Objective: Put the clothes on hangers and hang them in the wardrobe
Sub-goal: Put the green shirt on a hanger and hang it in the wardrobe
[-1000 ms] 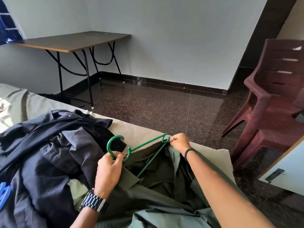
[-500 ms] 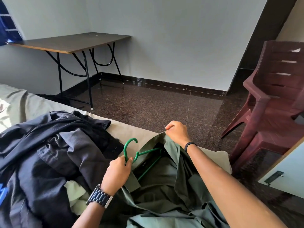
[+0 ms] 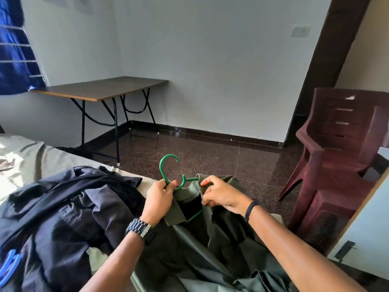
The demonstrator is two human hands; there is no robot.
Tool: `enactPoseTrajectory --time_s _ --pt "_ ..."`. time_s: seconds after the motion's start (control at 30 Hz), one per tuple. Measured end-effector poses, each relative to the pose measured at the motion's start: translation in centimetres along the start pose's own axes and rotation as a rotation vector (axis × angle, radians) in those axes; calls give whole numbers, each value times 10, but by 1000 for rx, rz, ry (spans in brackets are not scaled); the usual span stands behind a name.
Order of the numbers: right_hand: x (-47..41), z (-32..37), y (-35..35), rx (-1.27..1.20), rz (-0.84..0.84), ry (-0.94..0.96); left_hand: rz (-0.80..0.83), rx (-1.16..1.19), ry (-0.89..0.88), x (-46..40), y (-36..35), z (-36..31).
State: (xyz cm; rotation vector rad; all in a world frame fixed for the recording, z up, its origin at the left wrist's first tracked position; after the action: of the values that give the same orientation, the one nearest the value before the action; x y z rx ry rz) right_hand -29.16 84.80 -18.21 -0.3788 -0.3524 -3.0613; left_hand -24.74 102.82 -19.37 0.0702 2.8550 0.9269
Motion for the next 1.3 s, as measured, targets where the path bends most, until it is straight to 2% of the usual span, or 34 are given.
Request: enactPoseTrajectory --time_s 0.1,0.2,0.27,0.3,0.37,0.43,0.6,0.73,0.93,1.1,1.3 --pt "25 30 20 174 -11 43 21 72 -85 0 7 -37" --pt "58 64 48 283 52 31 28 107 -162 7 12 -78" --pt "84 92 71 334 36 102 27 147 -221 14 15 -107" --pt "96 106 83 356 -31 176 36 174 -241 17 15 -121" --pt "123 133 112 450 -296 350 51 205 -290 28 17 -150" --pt "147 149 142 610 -498 422 53 197 -354 40 17 -177" --pt "186 146 192 881 -470 165 46 192 -501 71 24 -232" --pt "227 164 207 846 -564 272 3 161 -689 88 52 -277" --pt "289 231 210 789 -620 516 -63 39 -964 91 135 -356" --pt "331 301 194 784 -700 692 -152 -8 -1081 89 201 -417" --pt "353 349 166 820 -668 776 -275 -13 -1096 93 240 -450"
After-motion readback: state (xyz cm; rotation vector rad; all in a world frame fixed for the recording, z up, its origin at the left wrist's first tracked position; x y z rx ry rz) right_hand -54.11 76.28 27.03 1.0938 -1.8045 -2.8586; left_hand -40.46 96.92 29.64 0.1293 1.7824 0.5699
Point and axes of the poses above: each hand's wrist, its own x-axis away from the middle knuckle, its own y-axis out of the back of the hand, z = x × y, the point moved 2 cm from there along -x, towards the middle knuckle, and after that the axes turned 7 degrees about -x, right-handed, at the moved point
